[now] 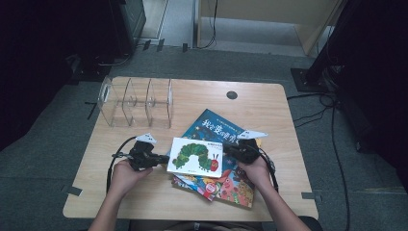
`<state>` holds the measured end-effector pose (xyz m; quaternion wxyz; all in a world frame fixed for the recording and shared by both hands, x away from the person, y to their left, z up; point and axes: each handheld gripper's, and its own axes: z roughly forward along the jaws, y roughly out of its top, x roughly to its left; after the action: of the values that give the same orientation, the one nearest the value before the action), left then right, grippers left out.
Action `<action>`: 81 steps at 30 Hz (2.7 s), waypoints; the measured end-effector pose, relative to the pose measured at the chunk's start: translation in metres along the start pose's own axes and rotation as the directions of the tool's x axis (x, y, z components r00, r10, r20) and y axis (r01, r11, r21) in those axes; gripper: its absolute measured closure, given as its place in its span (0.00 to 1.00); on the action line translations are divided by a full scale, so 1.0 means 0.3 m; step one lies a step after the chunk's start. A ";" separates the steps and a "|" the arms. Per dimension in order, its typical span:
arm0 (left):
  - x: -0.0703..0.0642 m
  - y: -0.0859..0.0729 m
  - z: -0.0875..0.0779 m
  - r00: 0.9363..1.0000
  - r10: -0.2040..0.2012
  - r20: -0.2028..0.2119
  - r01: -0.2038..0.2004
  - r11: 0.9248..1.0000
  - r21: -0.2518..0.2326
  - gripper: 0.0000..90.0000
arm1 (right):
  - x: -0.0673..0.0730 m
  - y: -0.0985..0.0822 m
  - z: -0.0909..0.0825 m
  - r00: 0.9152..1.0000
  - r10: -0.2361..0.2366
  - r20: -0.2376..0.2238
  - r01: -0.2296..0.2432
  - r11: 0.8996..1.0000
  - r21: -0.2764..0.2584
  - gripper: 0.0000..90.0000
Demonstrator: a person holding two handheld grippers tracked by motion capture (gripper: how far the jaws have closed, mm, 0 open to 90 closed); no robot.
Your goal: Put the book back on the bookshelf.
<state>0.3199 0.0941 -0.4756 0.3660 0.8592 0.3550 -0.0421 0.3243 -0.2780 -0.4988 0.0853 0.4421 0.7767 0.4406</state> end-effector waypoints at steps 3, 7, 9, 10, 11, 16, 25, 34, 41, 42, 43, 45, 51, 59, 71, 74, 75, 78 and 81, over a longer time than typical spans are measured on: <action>-0.001 -0.001 -0.005 1.000 0.002 -0.008 -0.002 1.000 0.001 0.98 | -0.006 0.007 0.011 1.000 -0.003 -0.009 0.003 1.000 -0.007 1.00; 0.004 0.006 -0.003 0.999 0.009 -0.046 -0.009 1.000 0.003 0.94 | -0.008 0.007 0.016 1.000 -0.007 -0.016 0.007 1.000 -0.017 1.00; 0.013 0.012 -0.004 0.998 0.012 -0.058 -0.012 1.000 -0.005 0.92 | -0.001 0.007 0.012 1.000 -0.027 -0.007 0.027 1.000 -0.010 1.00; 0.019 0.013 -0.004 0.998 0.006 -0.062 -0.007 1.000 -0.013 0.92 | 0.003 0.006 0.007 0.999 -0.032 -0.004 0.032 0.999 -0.001 1.00; 0.025 0.014 -0.005 0.998 -0.002 -0.069 0.001 1.000 -0.012 0.93 | 0.007 0.004 0.002 0.999 -0.031 -0.005 0.032 0.999 0.010 1.00; 0.046 0.015 -0.007 0.997 -0.026 -0.066 0.025 1.000 -0.013 0.93 | 0.030 -0.023 -0.033 0.999 -0.032 -0.012 0.032 0.999 0.030 1.00; 0.045 0.025 -0.007 0.999 -0.025 -0.044 0.024 0.999 -0.028 0.89 | 0.064 -0.040 -0.036 0.998 -0.049 -0.027 0.050 0.998 0.027 1.00; 0.045 0.023 -0.012 0.999 -0.028 -0.046 0.026 0.999 -0.030 0.87 | 0.068 -0.029 -0.015 0.998 -0.051 -0.030 0.051 0.999 0.018 1.00; 0.044 0.018 -0.019 0.999 -0.036 -0.028 0.036 0.999 -0.024 0.92 | 0.066 -0.018 0.007 0.999 -0.044 -0.027 0.044 0.999 0.003 1.00; 0.044 0.018 -0.019 0.999 -0.036 -0.028 0.036 0.999 -0.024 0.92 | 0.066 -0.016 0.009 0.999 -0.042 -0.027 0.042 0.999 0.002 1.00; 0.038 0.014 -0.021 0.999 -0.035 -0.028 0.034 0.999 -0.024 0.93 | 0.068 -0.015 0.011 0.999 -0.040 -0.024 0.040 0.999 0.000 1.00; 0.033 0.009 -0.023 0.999 -0.036 -0.024 0.035 0.999 -0.024 0.95 | 0.069 -0.012 0.016 0.999 -0.046 -0.018 0.046 0.999 -0.002 1.00; 0.019 -0.007 -0.025 0.999 -0.050 -0.012 0.049 0.998 -0.026 0.96 | 0.060 0.009 0.037 0.999 -0.038 -0.009 0.038 0.999 0.000 1.00; -0.014 -0.037 -0.031 0.998 -0.059 0.001 0.059 0.998 -0.016 0.95 | 0.048 0.047 0.071 0.998 -0.059 -0.014 0.059 0.998 0.015 1.00; 0.039 -0.023 -0.078 0.998 -0.066 -0.017 0.064 0.994 -0.089 0.68 | 0.057 0.038 0.054 0.997 -0.063 -0.037 0.063 0.998 0.022 0.99; 0.062 -0.001 -0.079 0.998 -0.059 -0.022 0.057 0.994 -0.091 0.64 | 0.070 0.008 0.023 0.995 -0.094 -0.019 0.094 0.996 0.009 0.89; 0.068 0.006 -0.077 0.998 -0.055 -0.025 0.053 0.995 -0.088 0.62 | 0.071 0.001 0.014 0.995 -0.097 -0.017 0.097 0.995 0.011 0.87; 0.083 0.030 -0.070 0.998 -0.039 -0.045 0.036 0.997 -0.065 0.56 | 0.069 -0.018 -0.014 0.996 -0.089 -0.019 0.089 0.996 0.002 0.78; 0.099 0.048 -0.067 0.998 -0.037 -0.044 0.034 0.997 -0.065 0.50 | 0.073 -0.030 -0.040 0.997 -0.074 -0.026 0.074 0.997 0.008 0.71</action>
<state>0.3475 0.1175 -0.4622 0.3846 0.8412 0.3797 -0.0176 0.2996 -0.2705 -0.4929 0.0894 0.4076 0.7955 0.4394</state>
